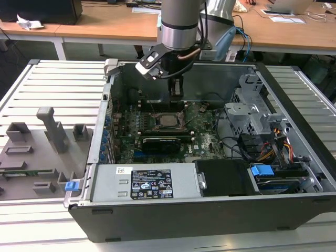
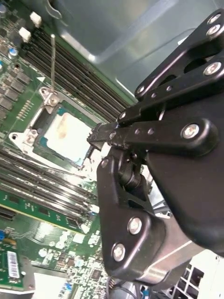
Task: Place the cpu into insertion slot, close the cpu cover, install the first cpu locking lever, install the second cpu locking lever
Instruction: 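Close the cpu cover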
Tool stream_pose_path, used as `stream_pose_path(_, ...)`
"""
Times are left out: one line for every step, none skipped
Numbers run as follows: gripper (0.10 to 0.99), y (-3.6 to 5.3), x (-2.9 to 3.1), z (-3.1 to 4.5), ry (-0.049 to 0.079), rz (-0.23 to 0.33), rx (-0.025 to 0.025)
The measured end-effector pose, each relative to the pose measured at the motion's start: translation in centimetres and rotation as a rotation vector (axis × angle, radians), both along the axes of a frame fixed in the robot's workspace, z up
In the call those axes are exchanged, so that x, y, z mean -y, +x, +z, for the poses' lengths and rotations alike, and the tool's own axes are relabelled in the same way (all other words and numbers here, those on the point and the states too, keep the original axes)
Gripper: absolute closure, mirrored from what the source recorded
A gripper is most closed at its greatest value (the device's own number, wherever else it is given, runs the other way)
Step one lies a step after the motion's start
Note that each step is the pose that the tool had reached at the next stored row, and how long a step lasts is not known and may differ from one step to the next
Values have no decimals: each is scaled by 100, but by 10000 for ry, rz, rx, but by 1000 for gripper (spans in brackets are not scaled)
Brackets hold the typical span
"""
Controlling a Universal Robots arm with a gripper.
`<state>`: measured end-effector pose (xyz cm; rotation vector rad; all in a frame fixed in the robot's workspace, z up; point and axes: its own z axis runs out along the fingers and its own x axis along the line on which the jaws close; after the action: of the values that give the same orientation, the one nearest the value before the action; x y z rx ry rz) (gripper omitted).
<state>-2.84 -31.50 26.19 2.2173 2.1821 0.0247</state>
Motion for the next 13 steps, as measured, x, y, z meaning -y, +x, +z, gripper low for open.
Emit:
stream_pose_path(980,13,0,0,0,-1,0)
stream_pose_path(980,53,-1,-1,1,-1,-2)
stream_pose_path(980,129,0,0,-1,-1,-14)
stream_pose_path(980,192,0,19,-2,1,-28)
stream_pose_path(980,197,0,51,-1,0,-28)
stream_pose_path(980,205,-1,56,0,0,-27)
stream_pose_path(980,241,-1,56,2,1,-29)
stream_pose_path(980,300,0,56,1,11,-36)
stream_pose_path(980,344,0,57,-1,21,-42)
stream_pose_path(980,444,-1,55,0,60,-54)
stream_pose_path(980,497,-2,54,0,240,-58)
stream_pose_path(980,518,-1,54,0,421,-60)
stream_pose_path(980,532,-1,54,-1,529,-61)
